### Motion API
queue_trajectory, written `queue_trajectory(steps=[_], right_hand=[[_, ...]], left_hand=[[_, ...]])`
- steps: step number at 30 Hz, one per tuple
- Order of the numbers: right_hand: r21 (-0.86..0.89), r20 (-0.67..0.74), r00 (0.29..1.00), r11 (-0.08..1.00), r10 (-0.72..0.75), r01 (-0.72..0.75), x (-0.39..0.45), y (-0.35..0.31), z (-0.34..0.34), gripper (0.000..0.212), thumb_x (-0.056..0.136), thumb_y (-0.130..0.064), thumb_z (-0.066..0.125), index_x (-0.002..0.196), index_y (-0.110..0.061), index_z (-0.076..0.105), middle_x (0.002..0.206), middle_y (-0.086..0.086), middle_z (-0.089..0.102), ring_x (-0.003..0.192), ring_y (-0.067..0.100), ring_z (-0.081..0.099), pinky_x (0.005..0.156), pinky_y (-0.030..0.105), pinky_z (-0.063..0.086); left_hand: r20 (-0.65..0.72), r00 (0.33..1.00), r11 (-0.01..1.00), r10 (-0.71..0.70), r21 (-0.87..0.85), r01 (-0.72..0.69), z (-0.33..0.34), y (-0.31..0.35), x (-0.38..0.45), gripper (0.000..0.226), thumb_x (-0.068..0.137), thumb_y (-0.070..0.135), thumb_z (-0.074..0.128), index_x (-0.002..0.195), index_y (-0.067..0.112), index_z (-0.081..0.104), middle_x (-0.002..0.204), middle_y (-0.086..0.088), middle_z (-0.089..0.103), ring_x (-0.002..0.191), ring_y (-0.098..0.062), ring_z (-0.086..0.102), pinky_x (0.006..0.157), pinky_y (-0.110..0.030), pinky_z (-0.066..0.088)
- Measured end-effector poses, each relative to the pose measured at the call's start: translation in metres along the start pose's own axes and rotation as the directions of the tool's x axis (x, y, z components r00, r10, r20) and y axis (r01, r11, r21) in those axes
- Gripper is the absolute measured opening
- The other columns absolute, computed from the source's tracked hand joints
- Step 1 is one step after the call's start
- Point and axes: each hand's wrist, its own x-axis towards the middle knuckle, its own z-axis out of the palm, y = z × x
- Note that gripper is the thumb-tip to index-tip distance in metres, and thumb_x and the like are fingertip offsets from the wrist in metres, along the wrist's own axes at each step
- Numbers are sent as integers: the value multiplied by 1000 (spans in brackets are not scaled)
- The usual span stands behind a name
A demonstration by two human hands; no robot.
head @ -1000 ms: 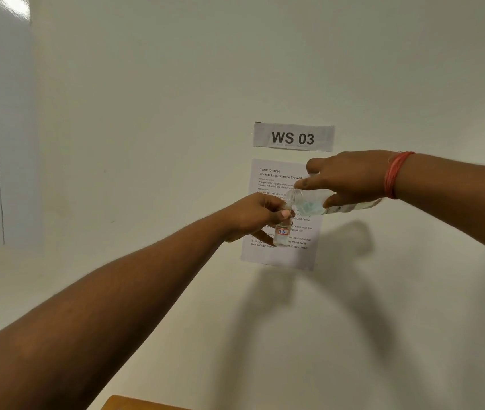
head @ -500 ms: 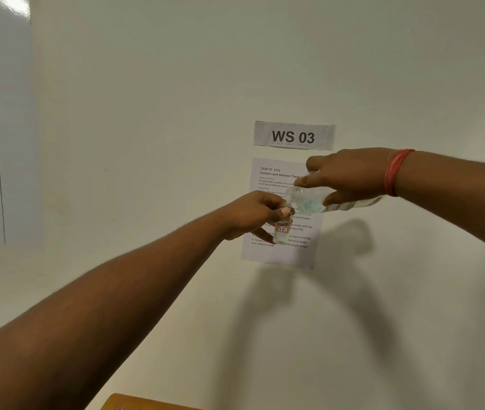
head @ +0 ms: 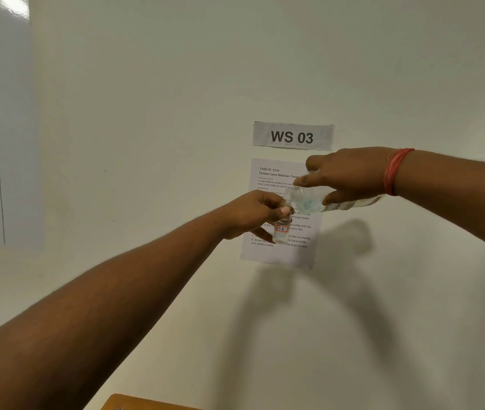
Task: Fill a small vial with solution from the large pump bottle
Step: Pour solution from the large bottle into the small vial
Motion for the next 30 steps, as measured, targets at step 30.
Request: queue_trajectory(steps=[30], right_hand=[[-1, 23, 1000, 1000, 11, -11, -4, -2, -2, 67, 93, -42, 57, 151, -34, 24, 130, 0, 42, 83, 14, 43, 73, 25, 37]], left_hand=[[-3, 1000, 1000, -2, 0, 2, 2, -2, 1, 24, 104, 18, 56, 119, 6, 69, 116, -10, 73, 102, -16, 71, 78, -41, 64]])
